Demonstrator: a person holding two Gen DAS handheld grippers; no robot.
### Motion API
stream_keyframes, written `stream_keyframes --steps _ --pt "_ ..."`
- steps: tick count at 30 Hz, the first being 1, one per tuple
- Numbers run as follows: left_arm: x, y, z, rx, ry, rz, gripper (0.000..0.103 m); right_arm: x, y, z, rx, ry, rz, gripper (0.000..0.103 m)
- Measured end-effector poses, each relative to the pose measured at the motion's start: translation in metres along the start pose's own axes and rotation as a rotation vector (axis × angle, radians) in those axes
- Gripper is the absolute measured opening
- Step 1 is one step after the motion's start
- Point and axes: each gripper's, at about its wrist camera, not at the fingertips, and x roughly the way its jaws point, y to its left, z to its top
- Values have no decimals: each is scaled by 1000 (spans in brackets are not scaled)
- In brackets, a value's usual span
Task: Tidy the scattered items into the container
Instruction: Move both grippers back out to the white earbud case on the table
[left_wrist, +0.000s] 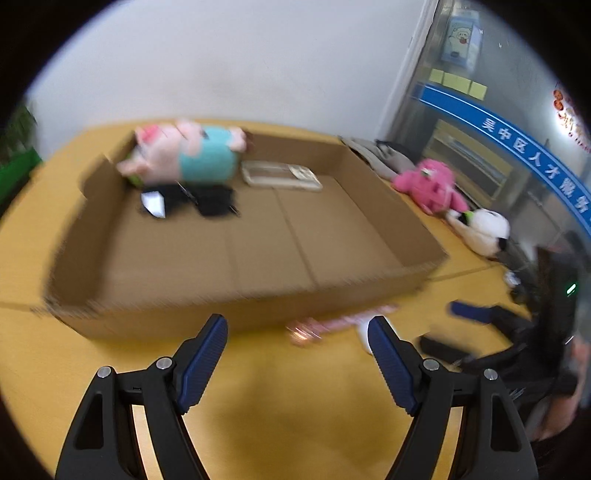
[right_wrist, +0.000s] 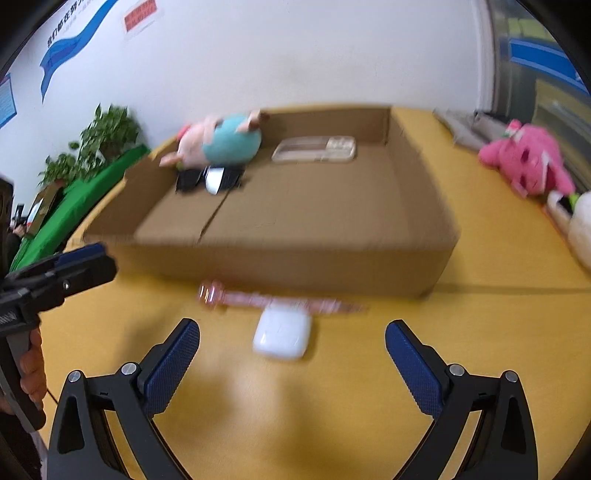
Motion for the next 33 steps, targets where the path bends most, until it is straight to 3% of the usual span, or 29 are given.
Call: stream_keyframes --steps 4,12,18,22,26,31,33 --pt "18 -9 -11 -3 55 -3 78 23 0 -17 23 55 -6 102" --pt "26 -13 -23 -19 79 -23 78 44 0 -19 21 74 -40 98" --pt "31 -9 -25 -36 100 -25 78 48 3 -15 -17 63 -94 81" --pt "35 -11 -25 -38 107 -26 78 46 4 -14 -26 54 -101 58" --pt "39 -15 -26 -29 122 -41 78 45 3 -14 -31 50 -93 45" --pt "44 -18 -29 -39 137 -57 78 40 -1 -16 -13 50 -62 47" --pt "45 -19 -30 -40 139 -56 78 38 -3 -17 1 41 -50 64"
